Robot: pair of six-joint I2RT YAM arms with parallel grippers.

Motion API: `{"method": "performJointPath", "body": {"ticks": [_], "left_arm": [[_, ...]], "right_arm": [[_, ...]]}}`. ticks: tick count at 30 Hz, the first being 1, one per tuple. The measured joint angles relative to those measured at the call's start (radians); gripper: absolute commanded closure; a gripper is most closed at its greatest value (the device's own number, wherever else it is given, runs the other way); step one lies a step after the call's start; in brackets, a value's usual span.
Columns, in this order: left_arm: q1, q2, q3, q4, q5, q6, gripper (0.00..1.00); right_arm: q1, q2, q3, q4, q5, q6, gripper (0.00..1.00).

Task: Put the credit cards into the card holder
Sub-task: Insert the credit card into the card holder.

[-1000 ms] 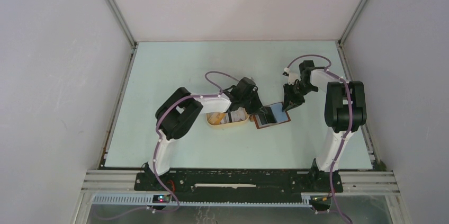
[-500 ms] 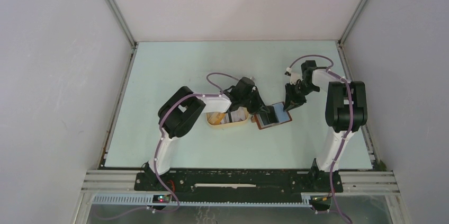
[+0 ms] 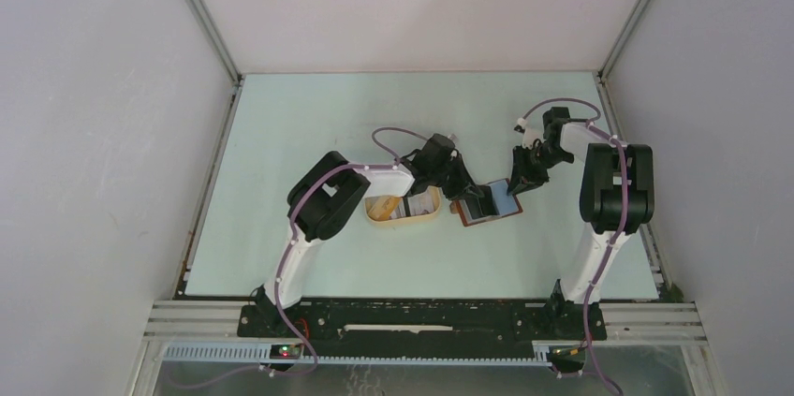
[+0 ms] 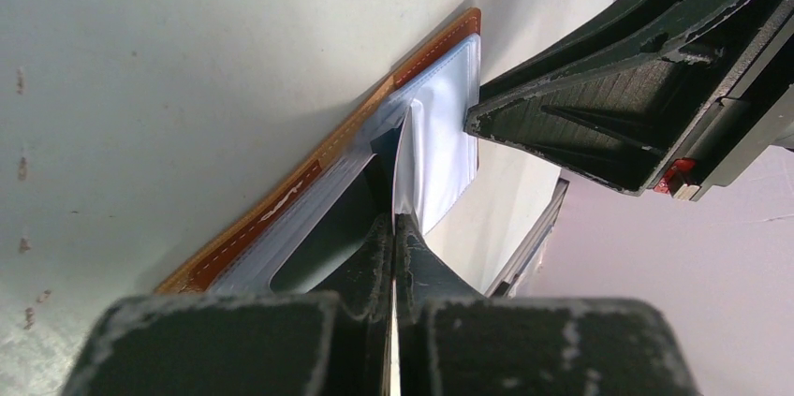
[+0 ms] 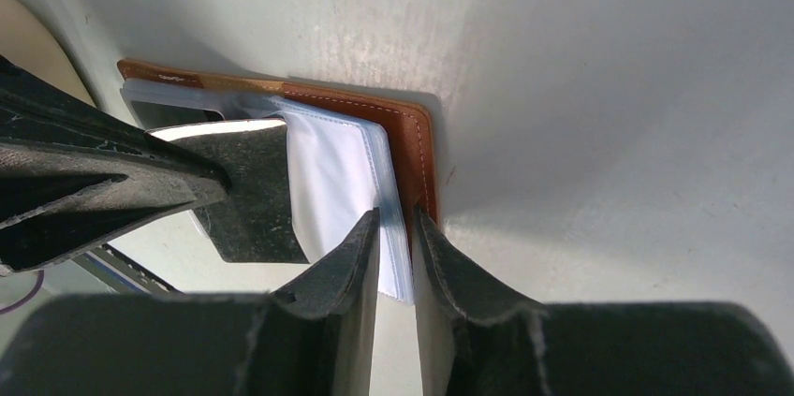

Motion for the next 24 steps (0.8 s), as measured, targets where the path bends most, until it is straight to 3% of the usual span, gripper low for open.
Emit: {"method": "performJointPath", "body": {"ticks": [24], "left_arm": [[-0.007,-0.039,-0.077,0.033,-0.003,-0.077,1.0]], "right_arm": [[-0.002,0.0,-0.001,0.001,-0.002,0.008,0.71]]}}
